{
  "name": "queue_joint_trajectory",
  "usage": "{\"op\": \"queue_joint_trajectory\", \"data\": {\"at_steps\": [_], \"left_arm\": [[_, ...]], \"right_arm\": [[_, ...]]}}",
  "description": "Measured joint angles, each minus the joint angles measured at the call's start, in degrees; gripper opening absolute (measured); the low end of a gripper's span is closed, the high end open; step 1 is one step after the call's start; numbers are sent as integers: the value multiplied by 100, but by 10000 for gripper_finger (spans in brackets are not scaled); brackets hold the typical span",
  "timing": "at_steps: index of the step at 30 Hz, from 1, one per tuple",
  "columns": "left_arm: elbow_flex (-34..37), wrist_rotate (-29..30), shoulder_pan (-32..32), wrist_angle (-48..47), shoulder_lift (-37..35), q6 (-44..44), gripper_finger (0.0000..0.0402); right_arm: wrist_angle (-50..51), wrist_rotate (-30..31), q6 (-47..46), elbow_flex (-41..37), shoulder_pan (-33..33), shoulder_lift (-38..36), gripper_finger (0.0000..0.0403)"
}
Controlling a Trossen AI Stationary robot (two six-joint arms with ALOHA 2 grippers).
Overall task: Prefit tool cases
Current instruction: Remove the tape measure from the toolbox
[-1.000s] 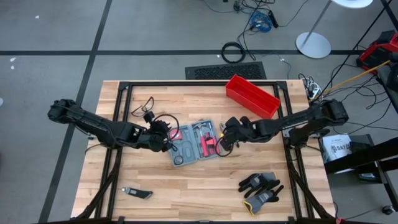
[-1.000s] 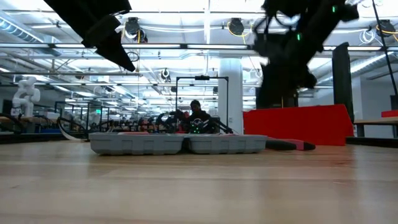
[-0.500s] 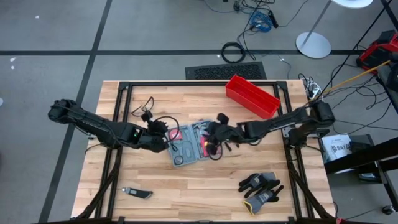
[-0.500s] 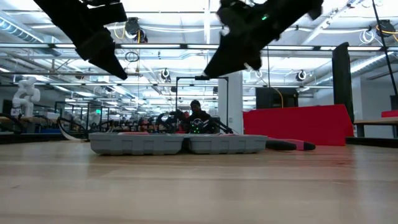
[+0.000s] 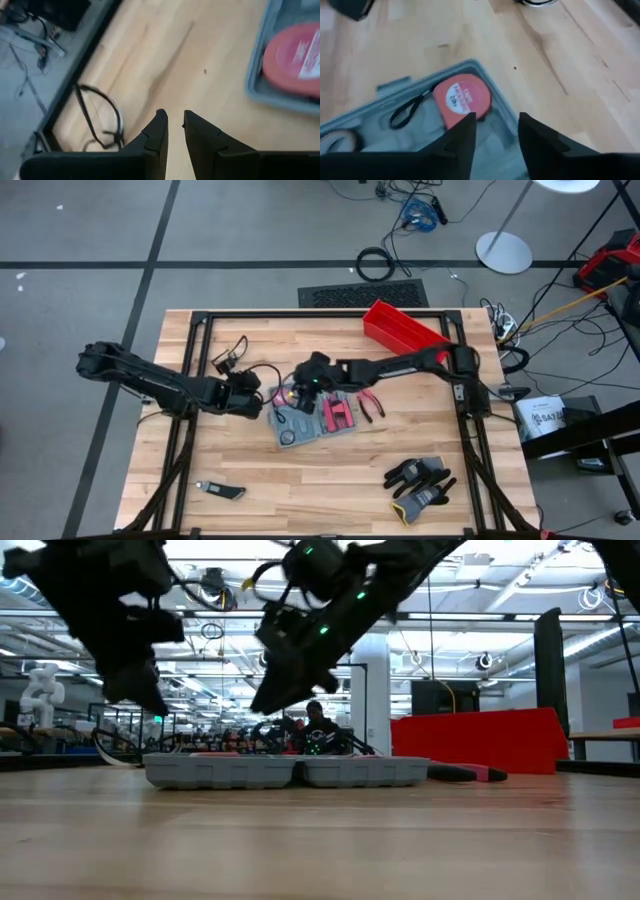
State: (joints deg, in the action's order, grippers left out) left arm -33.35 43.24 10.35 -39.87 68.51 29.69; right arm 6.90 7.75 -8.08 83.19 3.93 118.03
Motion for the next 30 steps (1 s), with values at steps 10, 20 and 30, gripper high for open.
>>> {"op": "queue_joint_trajectory", "data": {"at_steps": [10,20,30], "left_arm": [[843,-747,-244,2254,4,-303,68],[1338,-1589,-757,3573,661,144,68],[1321,-1740,-920,4562,1311,-54,68]], "right_arm": [[574,-971,-890,1081,129,1113,203],[834,-1201,-1406,1398,177,1396,201],[790,-2241,-1901,1372,431,1406,201]]}}
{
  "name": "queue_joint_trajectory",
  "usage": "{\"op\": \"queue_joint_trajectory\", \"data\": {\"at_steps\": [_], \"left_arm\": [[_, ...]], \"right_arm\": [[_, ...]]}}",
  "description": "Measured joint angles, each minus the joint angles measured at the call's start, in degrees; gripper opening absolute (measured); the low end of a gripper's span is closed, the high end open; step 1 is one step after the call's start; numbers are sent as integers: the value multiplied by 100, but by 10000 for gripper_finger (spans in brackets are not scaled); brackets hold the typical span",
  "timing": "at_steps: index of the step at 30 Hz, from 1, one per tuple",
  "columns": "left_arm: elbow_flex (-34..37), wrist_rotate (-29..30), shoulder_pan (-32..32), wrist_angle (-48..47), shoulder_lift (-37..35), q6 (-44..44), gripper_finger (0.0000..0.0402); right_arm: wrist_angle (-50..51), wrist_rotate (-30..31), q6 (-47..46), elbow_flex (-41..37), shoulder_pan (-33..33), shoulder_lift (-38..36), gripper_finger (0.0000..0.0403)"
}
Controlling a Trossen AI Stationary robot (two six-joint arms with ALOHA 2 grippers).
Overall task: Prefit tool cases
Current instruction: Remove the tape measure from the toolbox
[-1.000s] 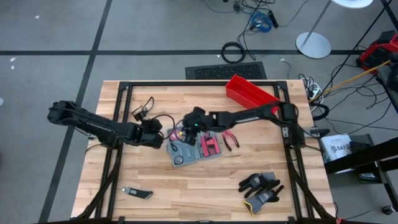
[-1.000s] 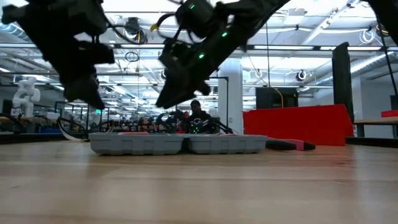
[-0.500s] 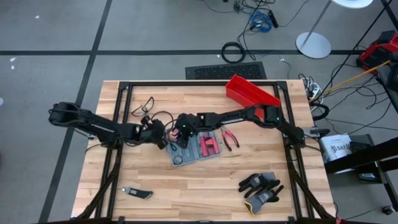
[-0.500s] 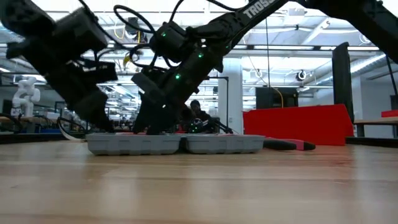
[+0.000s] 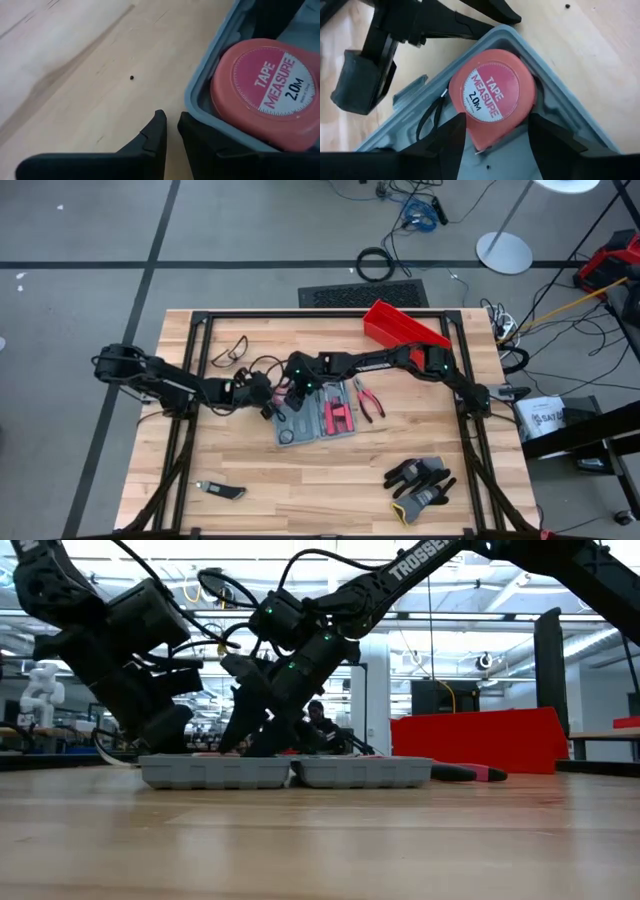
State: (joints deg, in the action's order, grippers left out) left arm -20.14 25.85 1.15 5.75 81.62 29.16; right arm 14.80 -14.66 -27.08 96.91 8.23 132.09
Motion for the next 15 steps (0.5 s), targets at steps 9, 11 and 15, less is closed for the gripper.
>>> {"op": "queue_joint_trajectory", "data": {"at_steps": [9,11,15], "left_arm": [[0,-70,-2,198,7,-156,68],[0,-74,-2,204,7,-152,68],[0,-82,-2,230,11,-128,68]], "right_arm": [[-236,-432,-73,-22,14,31,183],[-253,-458,-44,-24,3,33,163],[-293,-496,7,-24,-2,33,106]]}}
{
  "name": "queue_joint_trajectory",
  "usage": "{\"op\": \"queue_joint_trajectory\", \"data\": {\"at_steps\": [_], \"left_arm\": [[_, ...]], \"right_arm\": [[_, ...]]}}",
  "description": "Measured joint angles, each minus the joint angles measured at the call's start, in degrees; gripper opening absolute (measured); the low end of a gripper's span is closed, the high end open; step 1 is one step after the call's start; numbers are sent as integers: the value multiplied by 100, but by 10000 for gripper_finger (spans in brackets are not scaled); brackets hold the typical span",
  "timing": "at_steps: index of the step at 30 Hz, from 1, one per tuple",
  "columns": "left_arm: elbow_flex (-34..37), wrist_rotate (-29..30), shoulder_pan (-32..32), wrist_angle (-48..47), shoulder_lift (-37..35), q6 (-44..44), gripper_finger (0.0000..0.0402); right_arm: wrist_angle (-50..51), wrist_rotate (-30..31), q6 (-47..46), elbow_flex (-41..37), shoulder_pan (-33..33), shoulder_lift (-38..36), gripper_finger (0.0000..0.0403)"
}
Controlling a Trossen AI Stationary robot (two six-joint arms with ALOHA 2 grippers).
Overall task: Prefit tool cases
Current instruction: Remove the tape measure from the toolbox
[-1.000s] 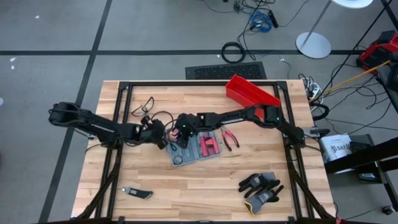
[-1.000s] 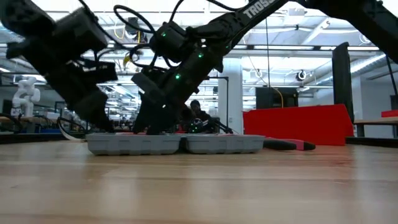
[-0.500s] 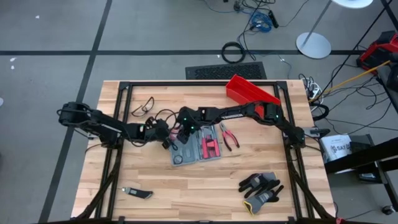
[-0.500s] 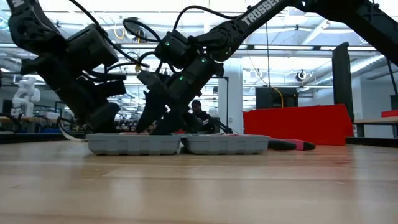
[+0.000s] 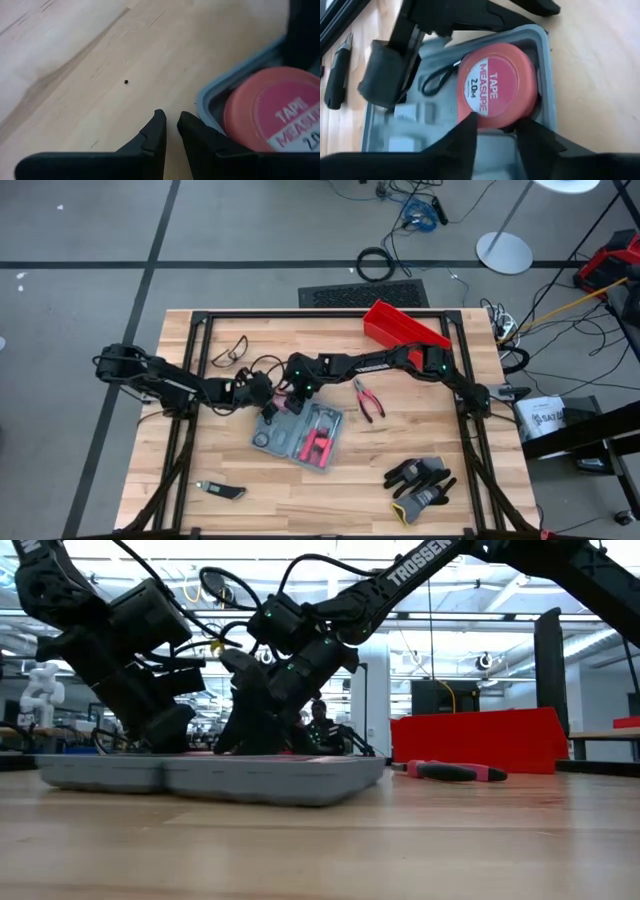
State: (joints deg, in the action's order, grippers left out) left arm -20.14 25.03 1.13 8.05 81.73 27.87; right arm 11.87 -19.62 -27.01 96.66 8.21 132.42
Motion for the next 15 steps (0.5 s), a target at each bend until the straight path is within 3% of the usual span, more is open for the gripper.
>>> {"op": "queue_joint_trajectory", "data": {"at_steps": [4,8,15], "left_arm": [[0,-8,0,0,0,16,68],[-11,-83,-4,23,0,-35,68],[-17,-105,-2,167,2,11,68]], "right_arm": [[-177,-57,54,0,-13,0,53],[-445,-148,115,5,-35,-21,24],[-647,-351,233,26,-27,-35,35]]}}
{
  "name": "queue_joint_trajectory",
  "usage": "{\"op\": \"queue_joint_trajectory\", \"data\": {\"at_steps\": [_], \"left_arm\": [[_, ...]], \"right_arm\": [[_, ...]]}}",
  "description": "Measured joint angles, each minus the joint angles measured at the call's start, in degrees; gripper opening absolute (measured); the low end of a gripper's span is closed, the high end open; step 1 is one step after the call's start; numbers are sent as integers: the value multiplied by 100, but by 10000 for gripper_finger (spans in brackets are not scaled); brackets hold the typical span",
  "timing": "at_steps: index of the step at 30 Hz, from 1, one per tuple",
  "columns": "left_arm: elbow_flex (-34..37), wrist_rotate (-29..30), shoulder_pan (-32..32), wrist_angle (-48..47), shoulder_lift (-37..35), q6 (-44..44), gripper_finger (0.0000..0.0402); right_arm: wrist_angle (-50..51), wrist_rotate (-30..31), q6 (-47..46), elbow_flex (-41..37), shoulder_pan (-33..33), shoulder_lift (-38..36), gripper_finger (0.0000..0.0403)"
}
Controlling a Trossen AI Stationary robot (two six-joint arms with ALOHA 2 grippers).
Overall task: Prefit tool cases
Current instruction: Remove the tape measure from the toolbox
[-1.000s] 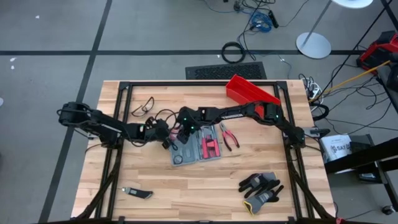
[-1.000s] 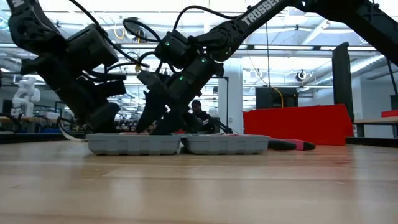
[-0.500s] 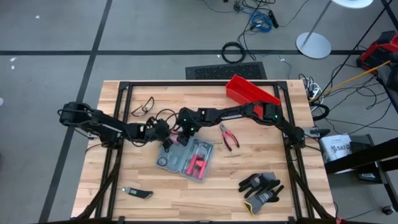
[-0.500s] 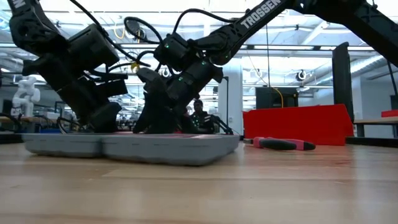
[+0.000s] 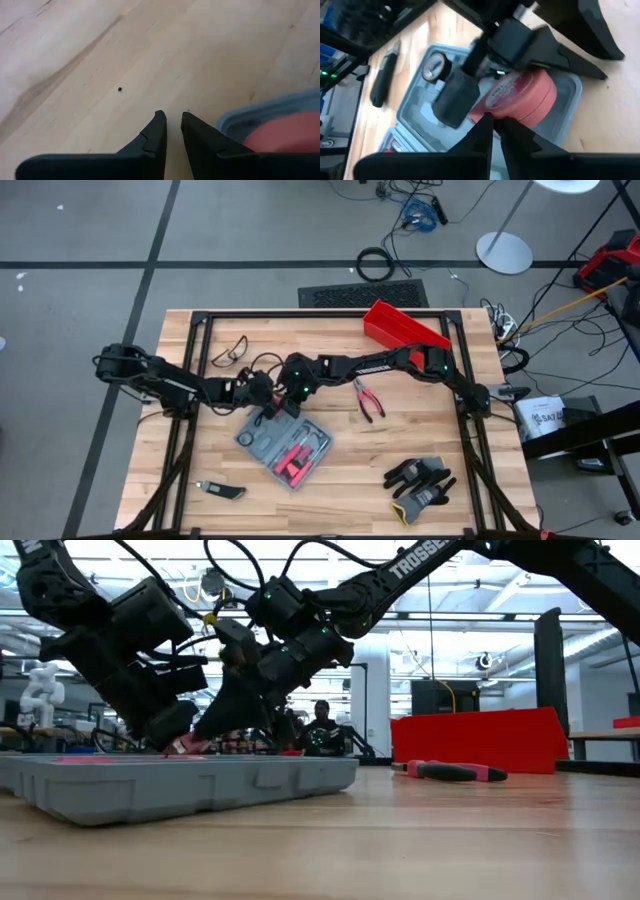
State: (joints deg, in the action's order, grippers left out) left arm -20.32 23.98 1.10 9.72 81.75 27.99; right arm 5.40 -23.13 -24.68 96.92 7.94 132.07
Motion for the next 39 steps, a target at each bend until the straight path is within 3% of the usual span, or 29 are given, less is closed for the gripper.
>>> {"op": "queue_joint_trajectory", "data": {"at_steps": [13,21,27,33,39], "left_arm": [[-63,-209,17,982,-19,15,68],[-74,-217,23,1022,-183,-142,68],[-61,-1486,120,-524,-1227,-499,68],[-63,-882,541,-918,-1798,-294,68],[-63,-289,819,-1002,-1788,-132,68]], "right_arm": [[-52,188,326,24,-33,-148,82],[1200,302,1070,28,-155,-553,84],[2555,1382,2436,20,-868,-748,84],[2257,2017,2570,22,-1393,-750,84],[2158,2015,1815,22,-1583,-727,84]]}}
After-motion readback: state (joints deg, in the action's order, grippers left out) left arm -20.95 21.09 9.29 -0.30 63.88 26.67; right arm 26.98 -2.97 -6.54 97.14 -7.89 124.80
